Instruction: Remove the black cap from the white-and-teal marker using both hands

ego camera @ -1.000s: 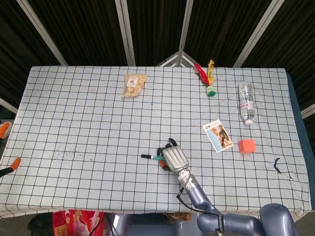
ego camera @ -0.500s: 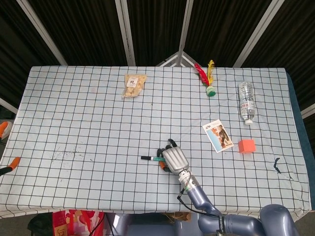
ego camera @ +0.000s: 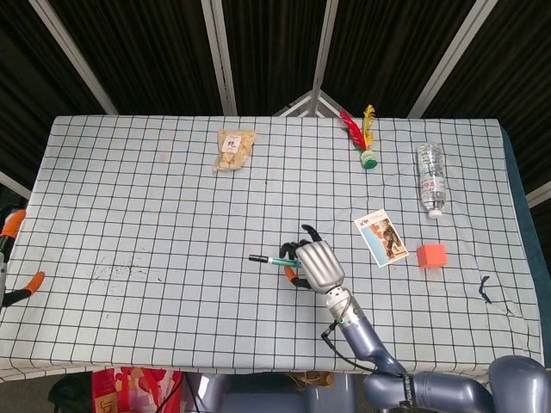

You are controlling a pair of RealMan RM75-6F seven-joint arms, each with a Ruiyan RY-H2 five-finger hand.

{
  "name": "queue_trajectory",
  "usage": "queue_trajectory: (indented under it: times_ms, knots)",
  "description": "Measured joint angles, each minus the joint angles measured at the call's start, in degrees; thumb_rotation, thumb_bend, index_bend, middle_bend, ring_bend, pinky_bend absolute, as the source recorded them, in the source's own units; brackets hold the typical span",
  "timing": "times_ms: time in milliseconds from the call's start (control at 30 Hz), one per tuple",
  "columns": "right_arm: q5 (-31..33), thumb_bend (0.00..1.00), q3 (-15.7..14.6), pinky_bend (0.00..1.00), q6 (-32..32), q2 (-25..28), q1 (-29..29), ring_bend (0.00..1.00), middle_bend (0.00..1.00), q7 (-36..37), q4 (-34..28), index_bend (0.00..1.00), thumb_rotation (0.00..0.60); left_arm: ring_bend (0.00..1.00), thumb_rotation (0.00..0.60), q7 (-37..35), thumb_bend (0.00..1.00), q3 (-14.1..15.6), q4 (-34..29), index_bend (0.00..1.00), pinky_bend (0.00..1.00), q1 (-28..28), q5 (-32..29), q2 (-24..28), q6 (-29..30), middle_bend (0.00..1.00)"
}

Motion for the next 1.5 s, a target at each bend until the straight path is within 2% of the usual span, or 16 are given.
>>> queue_trajectory:
  times_ms: [200, 400, 667, 833, 1000, 1267, 1500]
  knots:
    - [-1.7, 0.56, 1.1, 0.12, 1.4, 5.2, -0.4, 0.51, 0.66, -0.5, -6.2, 0.67, 0.6, 0.0, 0.6, 1.0, 0.34, 0.0, -0.5, 0.04, 0.0, -1.1, 2.3, -1.2, -0.5, 0.0]
    - [-1.8, 0.56, 3.0, 0.12, 2.0, 11.7, -0.3, 0.51, 0.66, -4.4, -12.9, 0.67, 0.6, 0.0, 0.6, 5.2, 0.34, -0.3, -3.5, 0.07, 0.0, -3.6, 3.5, -2.5, -2.8, 0.01]
    - [2.6, 0.56, 6.5, 0.12, 1.4, 21.8, 0.5, 0.51, 0.66, -12.7, -23.2, 0.67, 0.6, 0.0, 0.6, 12.6, 0.34, -1.8, -8.9, 0.08, 0.0, -8.0, 3.1, -4.6, -6.3, 0.03]
    - [6.2, 0.56, 7.8, 0.12, 0.9, 25.6, 1.6, 0.51, 0.66, -16.7, -27.5, 0.67, 0.6, 0.0, 0.6, 14.4, 0.34, -3.4, -12.0, 0.08, 0.0, -10.0, 0.7, -5.0, -7.3, 0.03]
    - [9.4, 0.56, 8.7, 0.12, 0.1, 27.1, 3.3, 0.51, 0.66, -19.5, -28.9, 0.67, 0.6, 0.0, 0.6, 14.6, 0.34, -4.5, -14.1, 0.11, 0.0, -11.6, -0.8, -4.6, -8.2, 0.08]
    - [13.4, 0.56, 10.4, 0.12, -0.1, 26.9, 7.0, 0.51, 0.66, -20.9, -29.4, 0.67, 0.6, 0.0, 0.6, 16.4, 0.34, -6.3, -15.8, 0.23, 0.0, -15.2, -3.4, -5.8, -10.2, 0.21]
    - [16.3, 0.56, 11.7, 0.12, 0.9, 26.7, 9.6, 0.51, 0.66, -22.7, -31.3, 0.67, 0.6, 0.0, 0.6, 16.2, 0.34, -8.6, -16.6, 0.27, 0.0, -18.7, -6.3, -8.7, -11.0, 0.25]
